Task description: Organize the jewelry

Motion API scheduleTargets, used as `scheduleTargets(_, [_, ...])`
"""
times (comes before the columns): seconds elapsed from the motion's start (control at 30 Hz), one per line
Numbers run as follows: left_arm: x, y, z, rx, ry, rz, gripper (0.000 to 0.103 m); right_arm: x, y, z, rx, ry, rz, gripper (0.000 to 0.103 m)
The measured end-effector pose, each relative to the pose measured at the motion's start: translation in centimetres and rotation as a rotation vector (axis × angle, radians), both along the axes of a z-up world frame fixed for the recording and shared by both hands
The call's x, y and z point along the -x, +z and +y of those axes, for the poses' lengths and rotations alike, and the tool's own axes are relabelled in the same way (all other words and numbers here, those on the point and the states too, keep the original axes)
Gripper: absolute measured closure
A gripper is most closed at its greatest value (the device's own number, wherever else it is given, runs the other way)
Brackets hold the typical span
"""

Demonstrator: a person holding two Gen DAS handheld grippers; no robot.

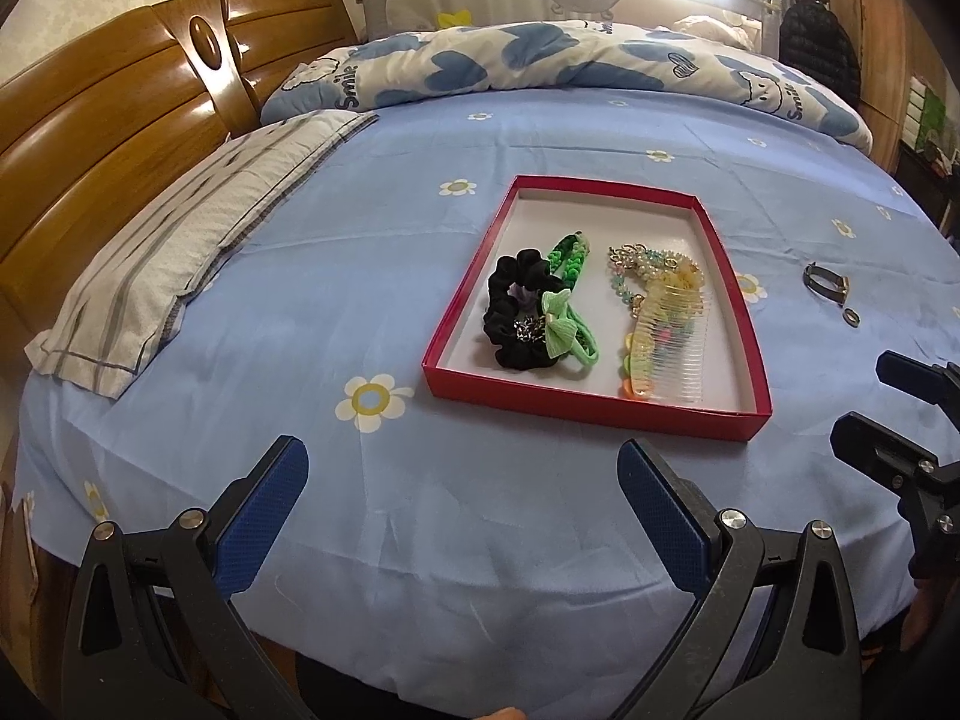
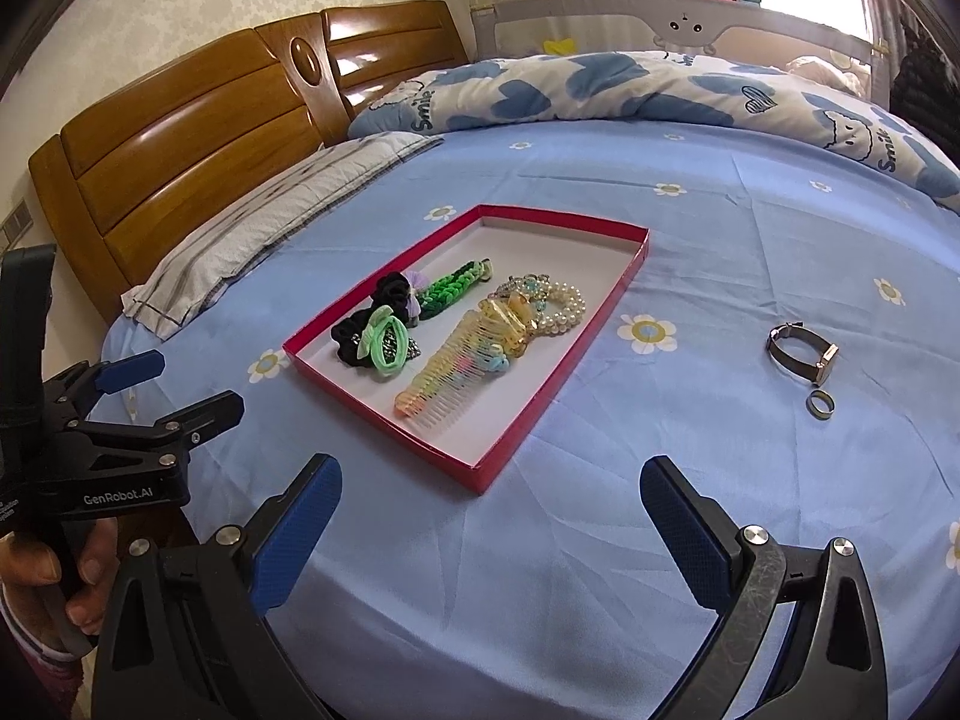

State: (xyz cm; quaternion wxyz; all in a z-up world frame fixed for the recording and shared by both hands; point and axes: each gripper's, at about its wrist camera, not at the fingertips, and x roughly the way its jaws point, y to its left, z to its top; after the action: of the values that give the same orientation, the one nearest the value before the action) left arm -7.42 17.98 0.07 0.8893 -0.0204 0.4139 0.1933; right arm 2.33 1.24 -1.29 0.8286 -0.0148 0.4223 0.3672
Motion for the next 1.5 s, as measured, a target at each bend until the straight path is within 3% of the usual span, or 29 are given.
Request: scheduleTargets(1.5, [-0.01,-0.06,-0.09,0.01,0.002,0.0,0.0,0.36,0.65,0.53,-0.011,0.019,-0.013,0.002])
